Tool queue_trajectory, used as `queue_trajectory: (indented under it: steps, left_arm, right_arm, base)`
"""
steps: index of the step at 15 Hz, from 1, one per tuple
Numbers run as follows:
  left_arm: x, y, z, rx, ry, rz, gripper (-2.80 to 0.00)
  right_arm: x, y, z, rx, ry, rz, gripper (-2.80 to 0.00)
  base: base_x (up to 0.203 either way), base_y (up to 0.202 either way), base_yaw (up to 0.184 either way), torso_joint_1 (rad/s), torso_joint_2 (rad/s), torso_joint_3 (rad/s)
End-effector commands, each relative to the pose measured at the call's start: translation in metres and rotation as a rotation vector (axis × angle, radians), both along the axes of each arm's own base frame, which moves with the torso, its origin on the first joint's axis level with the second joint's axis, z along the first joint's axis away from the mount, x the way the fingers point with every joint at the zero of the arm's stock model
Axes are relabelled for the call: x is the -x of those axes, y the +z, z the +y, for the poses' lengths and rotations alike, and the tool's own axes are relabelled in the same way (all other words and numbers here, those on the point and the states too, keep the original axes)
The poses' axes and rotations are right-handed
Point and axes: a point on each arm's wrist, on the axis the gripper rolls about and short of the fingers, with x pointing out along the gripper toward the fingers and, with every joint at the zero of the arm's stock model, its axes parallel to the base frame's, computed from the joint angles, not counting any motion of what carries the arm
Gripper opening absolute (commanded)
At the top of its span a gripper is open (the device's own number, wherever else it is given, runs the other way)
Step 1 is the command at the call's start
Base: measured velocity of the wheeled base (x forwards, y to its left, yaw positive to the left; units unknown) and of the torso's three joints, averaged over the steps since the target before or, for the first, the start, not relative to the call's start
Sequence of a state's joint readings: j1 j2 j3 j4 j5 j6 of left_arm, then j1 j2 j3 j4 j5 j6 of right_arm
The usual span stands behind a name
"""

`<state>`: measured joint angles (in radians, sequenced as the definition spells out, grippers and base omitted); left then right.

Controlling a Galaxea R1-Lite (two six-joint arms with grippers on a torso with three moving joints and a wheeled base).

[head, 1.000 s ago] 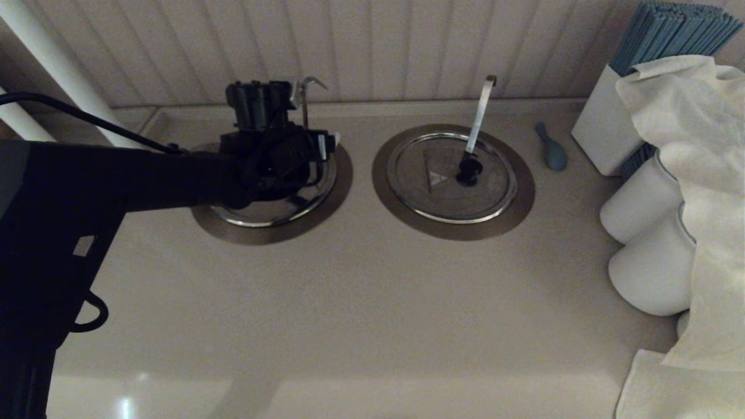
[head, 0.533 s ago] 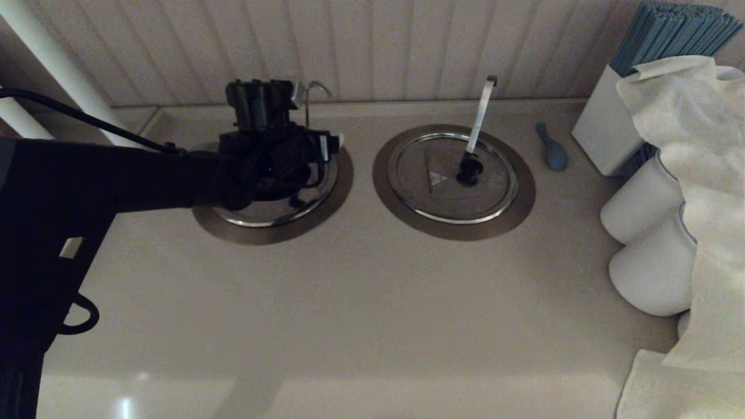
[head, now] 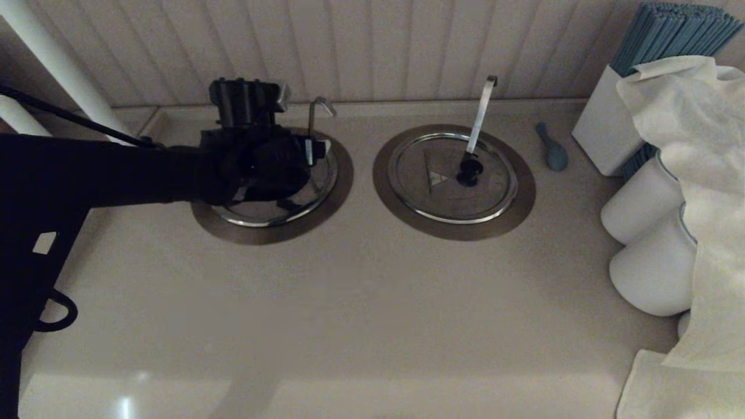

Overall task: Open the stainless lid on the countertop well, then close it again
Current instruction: Stir with a spoon

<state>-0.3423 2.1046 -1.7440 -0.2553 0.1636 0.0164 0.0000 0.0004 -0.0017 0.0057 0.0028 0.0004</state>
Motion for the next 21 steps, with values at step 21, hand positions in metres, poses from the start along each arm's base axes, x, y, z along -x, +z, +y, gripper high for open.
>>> queue_trajectory:
  steps: [21]
  left_arm:
    - [0.035, 0.004, 0.012, -0.159, -0.114, 0.097, 0.0]
  right_arm:
    - [0.0, 0.0, 0.0, 0.0, 0.0, 0.002, -2.8]
  base:
    - [0.0, 0.0, 0.0, 0.0, 0.0, 0.0]
